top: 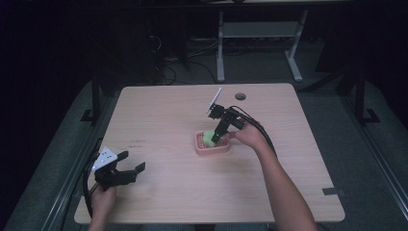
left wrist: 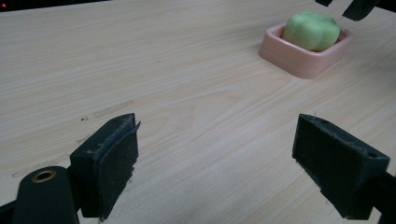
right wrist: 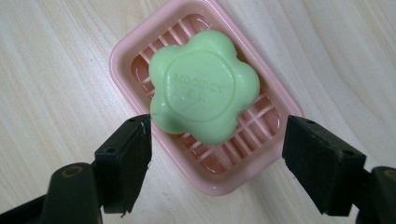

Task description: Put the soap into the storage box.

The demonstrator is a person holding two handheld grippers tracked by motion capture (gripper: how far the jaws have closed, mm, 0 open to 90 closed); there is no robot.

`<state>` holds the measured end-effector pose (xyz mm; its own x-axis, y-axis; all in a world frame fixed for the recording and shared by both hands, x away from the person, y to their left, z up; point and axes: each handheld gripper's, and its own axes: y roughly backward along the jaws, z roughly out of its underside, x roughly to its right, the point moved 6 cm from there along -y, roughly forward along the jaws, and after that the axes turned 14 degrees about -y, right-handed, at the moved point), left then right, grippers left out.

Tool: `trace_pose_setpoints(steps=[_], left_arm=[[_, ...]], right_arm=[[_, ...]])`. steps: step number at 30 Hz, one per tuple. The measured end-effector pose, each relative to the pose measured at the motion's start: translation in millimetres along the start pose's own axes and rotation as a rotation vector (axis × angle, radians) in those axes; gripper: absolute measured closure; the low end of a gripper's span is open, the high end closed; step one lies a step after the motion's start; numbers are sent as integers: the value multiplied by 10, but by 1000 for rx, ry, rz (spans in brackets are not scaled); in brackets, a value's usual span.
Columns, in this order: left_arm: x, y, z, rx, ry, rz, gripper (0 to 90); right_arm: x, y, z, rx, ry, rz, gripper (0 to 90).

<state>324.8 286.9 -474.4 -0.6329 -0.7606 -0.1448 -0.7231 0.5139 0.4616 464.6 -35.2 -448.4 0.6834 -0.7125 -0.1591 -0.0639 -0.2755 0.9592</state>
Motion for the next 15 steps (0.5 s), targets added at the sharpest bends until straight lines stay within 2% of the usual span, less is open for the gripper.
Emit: trace_pose_setpoints(steps=[15], left_arm=[[5, -3, 1, -2, -1, 3, 141]], right_arm=[[91, 114, 103, 26, -20, -7, 241]])
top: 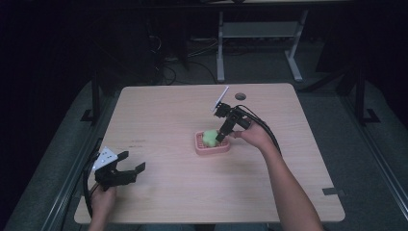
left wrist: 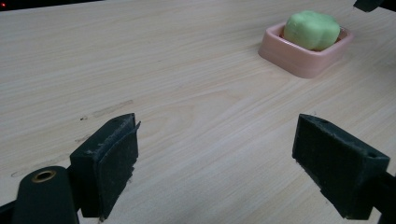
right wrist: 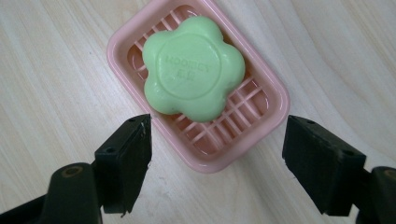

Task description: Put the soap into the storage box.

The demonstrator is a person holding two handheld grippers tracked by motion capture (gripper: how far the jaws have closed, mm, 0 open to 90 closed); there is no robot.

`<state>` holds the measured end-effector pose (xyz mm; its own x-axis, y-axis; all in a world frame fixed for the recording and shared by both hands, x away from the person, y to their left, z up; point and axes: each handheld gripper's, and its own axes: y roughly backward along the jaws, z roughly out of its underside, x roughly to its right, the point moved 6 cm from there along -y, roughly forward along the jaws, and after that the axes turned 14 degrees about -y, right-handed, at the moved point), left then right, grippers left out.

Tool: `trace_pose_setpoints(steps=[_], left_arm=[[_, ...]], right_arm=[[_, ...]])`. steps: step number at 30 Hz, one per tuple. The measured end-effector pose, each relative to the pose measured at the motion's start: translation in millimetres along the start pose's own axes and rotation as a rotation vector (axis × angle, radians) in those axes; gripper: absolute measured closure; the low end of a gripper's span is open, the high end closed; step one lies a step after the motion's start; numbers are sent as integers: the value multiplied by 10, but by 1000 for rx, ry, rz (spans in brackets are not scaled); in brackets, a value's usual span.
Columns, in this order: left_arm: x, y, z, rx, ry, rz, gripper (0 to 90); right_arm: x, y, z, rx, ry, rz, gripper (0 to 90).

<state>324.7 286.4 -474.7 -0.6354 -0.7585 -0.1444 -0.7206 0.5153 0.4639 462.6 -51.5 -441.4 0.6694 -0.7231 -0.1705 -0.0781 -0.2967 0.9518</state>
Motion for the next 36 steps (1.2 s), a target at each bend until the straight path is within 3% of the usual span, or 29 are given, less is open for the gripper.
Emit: trace_pose_setpoints(steps=[36], left_arm=[[7, -9, 2, -5, -11, -3, 141]], right_arm=[[248, 193, 362, 26, -54, 1, 239]])
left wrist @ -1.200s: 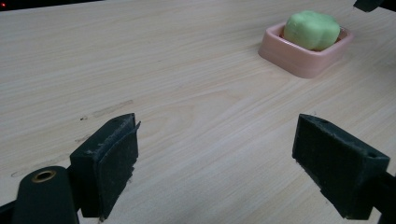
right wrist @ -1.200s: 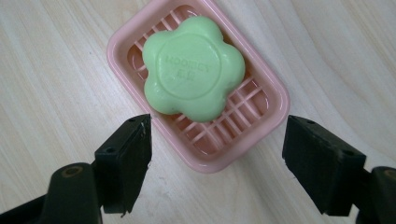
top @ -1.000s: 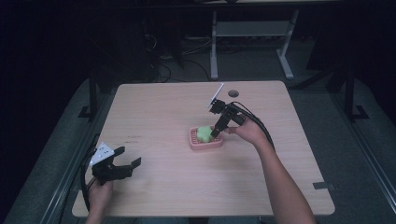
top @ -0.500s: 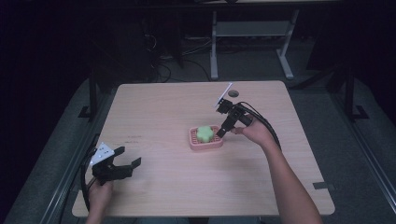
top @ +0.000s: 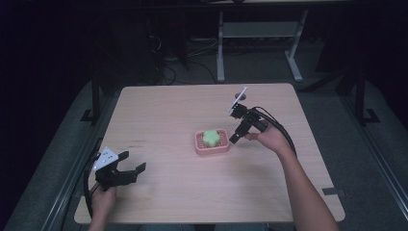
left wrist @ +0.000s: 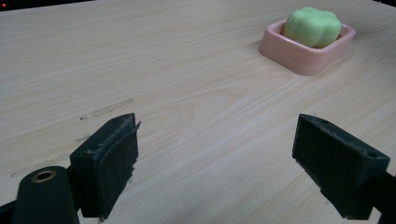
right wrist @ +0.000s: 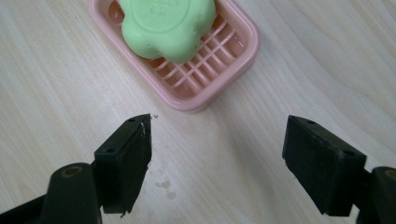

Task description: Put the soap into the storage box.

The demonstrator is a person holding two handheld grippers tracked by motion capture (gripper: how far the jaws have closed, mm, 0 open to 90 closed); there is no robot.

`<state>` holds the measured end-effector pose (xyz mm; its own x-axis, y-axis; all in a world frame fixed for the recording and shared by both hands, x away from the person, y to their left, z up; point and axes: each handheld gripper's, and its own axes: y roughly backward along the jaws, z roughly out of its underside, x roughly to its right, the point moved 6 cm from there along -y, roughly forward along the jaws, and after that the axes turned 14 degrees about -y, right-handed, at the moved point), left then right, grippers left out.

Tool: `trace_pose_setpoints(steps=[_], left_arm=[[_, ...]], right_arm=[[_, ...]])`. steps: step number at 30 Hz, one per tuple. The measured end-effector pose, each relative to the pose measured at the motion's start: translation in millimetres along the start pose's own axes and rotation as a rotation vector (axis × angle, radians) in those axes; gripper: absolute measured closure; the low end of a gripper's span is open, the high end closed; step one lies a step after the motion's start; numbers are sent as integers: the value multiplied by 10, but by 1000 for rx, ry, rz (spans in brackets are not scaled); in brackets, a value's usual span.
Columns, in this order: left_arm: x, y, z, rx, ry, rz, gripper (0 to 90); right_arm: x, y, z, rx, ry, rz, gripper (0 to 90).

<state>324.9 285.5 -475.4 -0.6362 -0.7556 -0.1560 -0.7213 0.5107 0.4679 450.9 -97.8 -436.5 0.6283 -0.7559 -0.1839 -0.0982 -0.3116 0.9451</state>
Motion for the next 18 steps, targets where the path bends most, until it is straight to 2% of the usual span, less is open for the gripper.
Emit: trace_pose_setpoints(steps=[8, 18], left_arm=[[1, -1, 4, -5, -3, 1, 141], [6, 1, 4, -8, -3, 3, 141]], right_arm=[[33, 81, 56, 14, -5, 2, 239], [82, 103, 168, 25, -10, 2, 239]])
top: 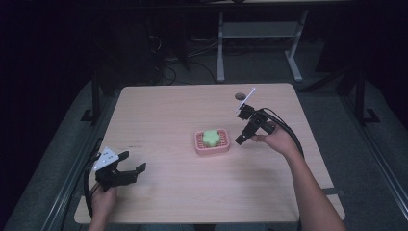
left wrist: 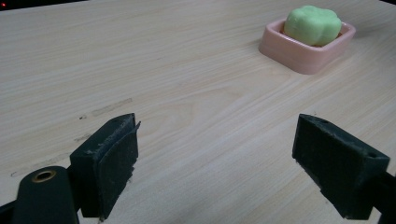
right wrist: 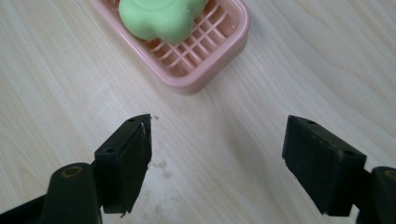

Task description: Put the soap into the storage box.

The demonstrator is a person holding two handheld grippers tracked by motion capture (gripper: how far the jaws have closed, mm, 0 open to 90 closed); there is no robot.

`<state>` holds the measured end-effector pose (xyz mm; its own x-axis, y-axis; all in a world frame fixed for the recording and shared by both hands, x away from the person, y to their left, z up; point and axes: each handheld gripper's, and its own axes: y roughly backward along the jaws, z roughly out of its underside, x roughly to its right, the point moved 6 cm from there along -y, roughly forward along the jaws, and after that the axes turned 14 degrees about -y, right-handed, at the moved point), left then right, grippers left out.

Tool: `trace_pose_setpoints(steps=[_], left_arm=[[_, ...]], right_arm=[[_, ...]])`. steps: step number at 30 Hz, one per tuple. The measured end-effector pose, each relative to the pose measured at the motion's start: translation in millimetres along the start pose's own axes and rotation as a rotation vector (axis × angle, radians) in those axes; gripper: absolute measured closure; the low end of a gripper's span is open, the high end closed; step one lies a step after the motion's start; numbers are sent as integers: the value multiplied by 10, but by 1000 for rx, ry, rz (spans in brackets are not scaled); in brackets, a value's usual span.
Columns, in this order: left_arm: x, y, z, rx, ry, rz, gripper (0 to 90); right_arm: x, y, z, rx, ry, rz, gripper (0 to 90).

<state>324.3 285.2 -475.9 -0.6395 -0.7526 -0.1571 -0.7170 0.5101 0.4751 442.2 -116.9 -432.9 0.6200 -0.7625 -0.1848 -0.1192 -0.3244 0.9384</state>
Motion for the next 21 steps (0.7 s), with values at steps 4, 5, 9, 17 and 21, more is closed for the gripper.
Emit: trace_pose_setpoints(steps=[4, 5, 9, 17, 21], left_arm=[[2, -6, 1, 0, 0, 1, 141], [4, -8, 1, -1, 1, 1, 141], [5, -7, 2, -4, -3, 0, 141], [13, -11, 5, -8, -3, 4, 140], [12, -10, 4, -7, -4, 3, 141]], right_arm=[[39, -18, 66, -1, -6, -4, 239], [51, -20, 84, -13, -12, -4, 239], [81, -5, 127, -4, -17, -4, 240], [131, 1, 221, 2, -28, -8, 240], [144, -5, 262, 1, -35, -5, 240]])
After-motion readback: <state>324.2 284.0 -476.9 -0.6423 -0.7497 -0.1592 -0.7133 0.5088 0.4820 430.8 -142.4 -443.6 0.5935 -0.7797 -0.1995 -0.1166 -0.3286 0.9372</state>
